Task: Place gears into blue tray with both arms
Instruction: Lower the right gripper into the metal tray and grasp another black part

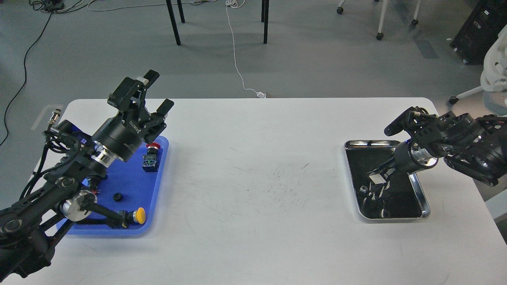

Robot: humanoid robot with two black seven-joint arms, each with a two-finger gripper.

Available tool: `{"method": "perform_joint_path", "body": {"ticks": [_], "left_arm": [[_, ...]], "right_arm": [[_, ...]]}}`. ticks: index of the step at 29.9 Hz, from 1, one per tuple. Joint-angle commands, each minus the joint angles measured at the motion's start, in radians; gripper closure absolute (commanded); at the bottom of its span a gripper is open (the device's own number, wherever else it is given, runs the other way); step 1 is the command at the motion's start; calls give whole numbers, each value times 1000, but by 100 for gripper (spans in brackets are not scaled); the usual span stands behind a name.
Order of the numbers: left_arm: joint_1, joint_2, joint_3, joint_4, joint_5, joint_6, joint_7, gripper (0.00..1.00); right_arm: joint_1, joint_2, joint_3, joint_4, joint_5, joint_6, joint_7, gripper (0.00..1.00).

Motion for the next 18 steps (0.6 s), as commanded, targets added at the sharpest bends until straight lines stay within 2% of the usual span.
{"method": "perform_joint_path", "body": {"ticks": [1, 4, 8, 13, 18], "left_arm": [[0, 2, -2, 0, 0, 0, 0, 2], [0, 3, 0, 0, 0, 0, 0, 2], [0, 3, -2, 0, 0, 0, 0, 2], [0, 3, 0, 0, 0, 0, 0, 2], [0, 3, -2, 0, 0, 0, 0, 2]], "right_arm": [[-8, 18, 0, -14, 1, -4, 0, 30], [-8, 20, -1, -14, 3, -4, 0, 32], [-8, 20, -3, -12, 3, -3, 0, 49], [-8, 15, -3, -6, 3, -3, 0, 52], [-6, 11, -4, -2, 3, -3, 0, 64]]}}
